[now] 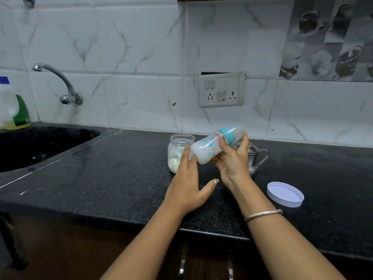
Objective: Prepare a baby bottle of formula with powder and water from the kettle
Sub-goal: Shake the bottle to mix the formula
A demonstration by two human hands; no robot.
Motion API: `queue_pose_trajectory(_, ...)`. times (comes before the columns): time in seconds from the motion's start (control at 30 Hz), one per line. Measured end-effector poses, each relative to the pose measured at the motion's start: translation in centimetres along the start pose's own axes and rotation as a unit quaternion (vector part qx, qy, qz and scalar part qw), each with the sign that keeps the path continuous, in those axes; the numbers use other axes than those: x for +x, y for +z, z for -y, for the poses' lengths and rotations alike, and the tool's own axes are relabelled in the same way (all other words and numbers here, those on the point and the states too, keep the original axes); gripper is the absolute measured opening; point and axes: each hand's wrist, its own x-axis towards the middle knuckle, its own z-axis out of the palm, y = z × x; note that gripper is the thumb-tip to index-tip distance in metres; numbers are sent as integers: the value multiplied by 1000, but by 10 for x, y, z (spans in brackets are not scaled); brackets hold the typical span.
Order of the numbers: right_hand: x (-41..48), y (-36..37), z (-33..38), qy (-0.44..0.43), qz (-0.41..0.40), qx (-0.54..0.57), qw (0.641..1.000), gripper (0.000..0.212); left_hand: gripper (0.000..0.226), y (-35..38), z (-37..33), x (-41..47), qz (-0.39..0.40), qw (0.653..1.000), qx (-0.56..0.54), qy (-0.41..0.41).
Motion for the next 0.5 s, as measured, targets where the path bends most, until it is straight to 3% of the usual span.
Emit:
queue_pose_trajectory(0.13, -2, 2, -1, 17, -26, -35, 999, 44, 93, -1, 1, -1, -32, 998, -9, 50)
queue_pose_trajectory(0.5, -1, 1, -2, 35, -25, -41, 998, 34, 90, -1, -1, -2, -39, 998, -13, 52)
